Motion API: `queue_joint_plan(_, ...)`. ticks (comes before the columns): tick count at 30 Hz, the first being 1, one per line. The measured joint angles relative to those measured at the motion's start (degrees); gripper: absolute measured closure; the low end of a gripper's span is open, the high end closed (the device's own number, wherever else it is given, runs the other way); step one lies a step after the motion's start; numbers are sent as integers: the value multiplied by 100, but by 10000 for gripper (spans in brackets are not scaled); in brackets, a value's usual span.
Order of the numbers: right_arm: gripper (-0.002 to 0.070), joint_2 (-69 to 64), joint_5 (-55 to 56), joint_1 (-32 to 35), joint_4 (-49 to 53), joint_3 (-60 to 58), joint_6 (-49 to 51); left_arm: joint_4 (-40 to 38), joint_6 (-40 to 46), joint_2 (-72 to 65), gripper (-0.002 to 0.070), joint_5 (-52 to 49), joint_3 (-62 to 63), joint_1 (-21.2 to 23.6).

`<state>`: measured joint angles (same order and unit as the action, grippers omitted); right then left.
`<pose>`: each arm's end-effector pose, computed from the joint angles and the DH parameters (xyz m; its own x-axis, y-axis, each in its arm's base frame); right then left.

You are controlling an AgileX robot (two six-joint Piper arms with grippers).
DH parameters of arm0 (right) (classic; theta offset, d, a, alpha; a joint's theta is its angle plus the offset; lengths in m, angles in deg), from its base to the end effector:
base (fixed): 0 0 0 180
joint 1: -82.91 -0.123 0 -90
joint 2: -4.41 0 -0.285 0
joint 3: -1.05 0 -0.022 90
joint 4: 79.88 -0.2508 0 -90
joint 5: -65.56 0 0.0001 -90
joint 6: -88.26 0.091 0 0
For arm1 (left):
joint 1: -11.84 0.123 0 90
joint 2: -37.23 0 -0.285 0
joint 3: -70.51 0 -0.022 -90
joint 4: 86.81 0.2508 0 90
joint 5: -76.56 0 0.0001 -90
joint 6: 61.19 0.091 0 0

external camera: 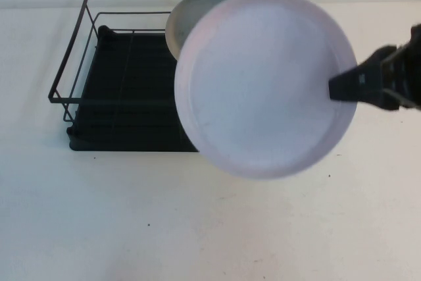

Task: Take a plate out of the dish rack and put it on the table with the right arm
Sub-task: Place the plate from the table

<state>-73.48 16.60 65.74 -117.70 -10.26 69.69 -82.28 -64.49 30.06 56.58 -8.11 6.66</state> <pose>0.2275 0.1144 0.3737 -0.7123 -0.0839 -0.6969 -0.4939 0.7653 0.4127 0.0533 -0.0024 0.1742 -0.2686 0.0411 -0.9624 0.0689 0.9974 0.0234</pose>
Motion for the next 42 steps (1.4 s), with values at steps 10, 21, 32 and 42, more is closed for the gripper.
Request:
queue_joint_plan(10, 640, -395, -189, 0, -729, -1331, 385, 0, 0, 0, 679, 0, 0, 0)
queue_joint_plan(21, 640, -1780, 364, 0, -1393, -1509, -220, 0, 0, 0, 679, 0, 0, 0)
queue_joint_plan(32, 640, -2712, 796, 0, -2171, -1509, -1091, 0, 0, 0, 679, 0, 0, 0)
queue_joint_plan(42, 640, -3099, 889, 0, -2362, -1420, -1227, 0, 0, 0, 679, 0, 0, 0)
